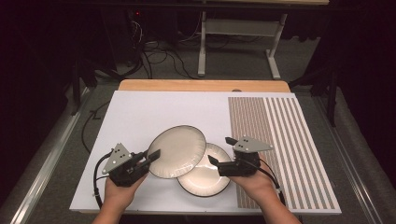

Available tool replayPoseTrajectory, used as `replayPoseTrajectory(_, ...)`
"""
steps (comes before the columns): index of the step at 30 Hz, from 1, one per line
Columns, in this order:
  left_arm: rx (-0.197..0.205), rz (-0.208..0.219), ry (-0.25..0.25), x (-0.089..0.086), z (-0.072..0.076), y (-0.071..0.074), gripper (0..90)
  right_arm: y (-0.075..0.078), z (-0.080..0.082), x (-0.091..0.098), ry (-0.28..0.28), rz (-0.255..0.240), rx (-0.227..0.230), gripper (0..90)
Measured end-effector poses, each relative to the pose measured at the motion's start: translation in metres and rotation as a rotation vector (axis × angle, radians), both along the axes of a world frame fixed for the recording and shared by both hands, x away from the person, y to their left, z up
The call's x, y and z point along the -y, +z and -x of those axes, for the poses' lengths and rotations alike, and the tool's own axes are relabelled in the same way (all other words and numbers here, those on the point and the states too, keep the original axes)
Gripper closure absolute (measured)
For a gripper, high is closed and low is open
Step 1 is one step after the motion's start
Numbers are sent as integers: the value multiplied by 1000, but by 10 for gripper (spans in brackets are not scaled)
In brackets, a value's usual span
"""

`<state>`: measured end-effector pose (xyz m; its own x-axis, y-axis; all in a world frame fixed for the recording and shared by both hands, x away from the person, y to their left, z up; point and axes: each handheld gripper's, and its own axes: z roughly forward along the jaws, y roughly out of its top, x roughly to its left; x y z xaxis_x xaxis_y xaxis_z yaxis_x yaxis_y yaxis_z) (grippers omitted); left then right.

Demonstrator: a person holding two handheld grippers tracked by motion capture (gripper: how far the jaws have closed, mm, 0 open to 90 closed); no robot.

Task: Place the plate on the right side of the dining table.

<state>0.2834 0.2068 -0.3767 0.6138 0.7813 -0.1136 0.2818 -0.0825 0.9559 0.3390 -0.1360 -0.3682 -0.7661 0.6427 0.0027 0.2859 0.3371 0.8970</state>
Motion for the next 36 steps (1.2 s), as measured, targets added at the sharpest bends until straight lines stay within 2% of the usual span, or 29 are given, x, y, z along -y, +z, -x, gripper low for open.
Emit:
replayPoseTrajectory(7,1,-3,-4,0,0,0,775,-3,-10,-27,8,0,-31,227)
replayPoseTrajectory(11,3,-1,-3,0,0,0,775,-6,-16,-35,-9,-17,-46,328)
replayPoseTrajectory(15,6,-11,-8,0,0,0,775,-13,-20,-39,-18,-16,-71,481)
replayPoseTrajectory(16,6,-11,-8,0,0,0,775,-13,-20,-39,-18,-16,-71,481)
replayPoseTrajectory(17,12,-14,-6,0,0,0,774,-15,-22,-40,-15,-28,-91,538)
replayPoseTrajectory(24,13,-13,-10,0,0,0,774,-16,-24,-40,3,-61,-123,712)
replayPoseTrajectory(27,10,-13,-11,0,0,0,774,-18,-25,-41,13,-69,-135,741)
replayPoseTrajectory(36,-28,45,-9,-4,-4,-3,779,-16,-27,-37,28,-95,-174,799)
